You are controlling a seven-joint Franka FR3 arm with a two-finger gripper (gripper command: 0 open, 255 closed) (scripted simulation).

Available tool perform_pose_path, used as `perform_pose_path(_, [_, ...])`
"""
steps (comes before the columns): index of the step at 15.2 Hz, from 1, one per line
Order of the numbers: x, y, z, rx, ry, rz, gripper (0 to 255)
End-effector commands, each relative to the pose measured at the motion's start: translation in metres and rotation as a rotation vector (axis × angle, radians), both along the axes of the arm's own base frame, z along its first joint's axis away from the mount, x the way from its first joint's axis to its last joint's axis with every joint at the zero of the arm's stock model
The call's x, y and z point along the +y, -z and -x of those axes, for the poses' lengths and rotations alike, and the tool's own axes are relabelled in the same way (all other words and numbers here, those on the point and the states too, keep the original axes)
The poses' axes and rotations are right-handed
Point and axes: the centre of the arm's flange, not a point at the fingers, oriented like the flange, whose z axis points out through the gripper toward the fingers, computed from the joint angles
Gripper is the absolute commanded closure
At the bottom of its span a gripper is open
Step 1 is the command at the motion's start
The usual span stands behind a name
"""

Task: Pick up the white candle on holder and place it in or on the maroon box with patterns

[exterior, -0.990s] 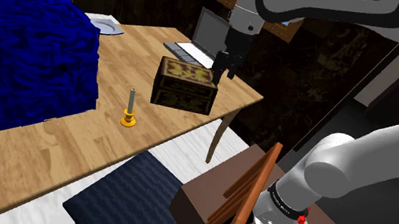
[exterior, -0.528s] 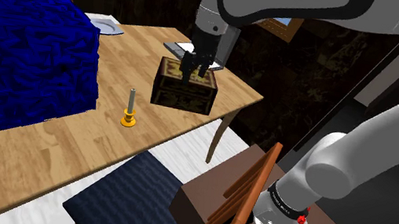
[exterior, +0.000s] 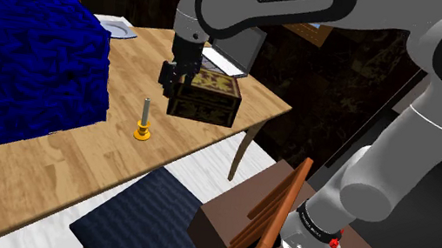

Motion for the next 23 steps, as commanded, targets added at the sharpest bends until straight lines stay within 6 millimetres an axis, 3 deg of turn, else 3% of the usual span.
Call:
perform_pose_path(1, [0.021, 0.006, -0.012, -0.007, -0.025, -0.003, 0])
perform_pose_path(6, [0.068, 0.023, -0.035, -0.022, -0.08, -0.009, 0])
perform_pose_path(13, [0.069, 0.063, -0.035, -0.022, -0.08, -0.009, 0])
perform_pose_path(21, [0.069, 0.063, -0.035, -0.022, -0.08, -0.009, 0])
perform_pose_path(22, [0.069, 0.063, -0.035, -0.022, -0.08, -0.009, 255])
perform_pose_path(23, [0.069, 0.063, -0.035, -0.022, -0.08, -0.009, 255])
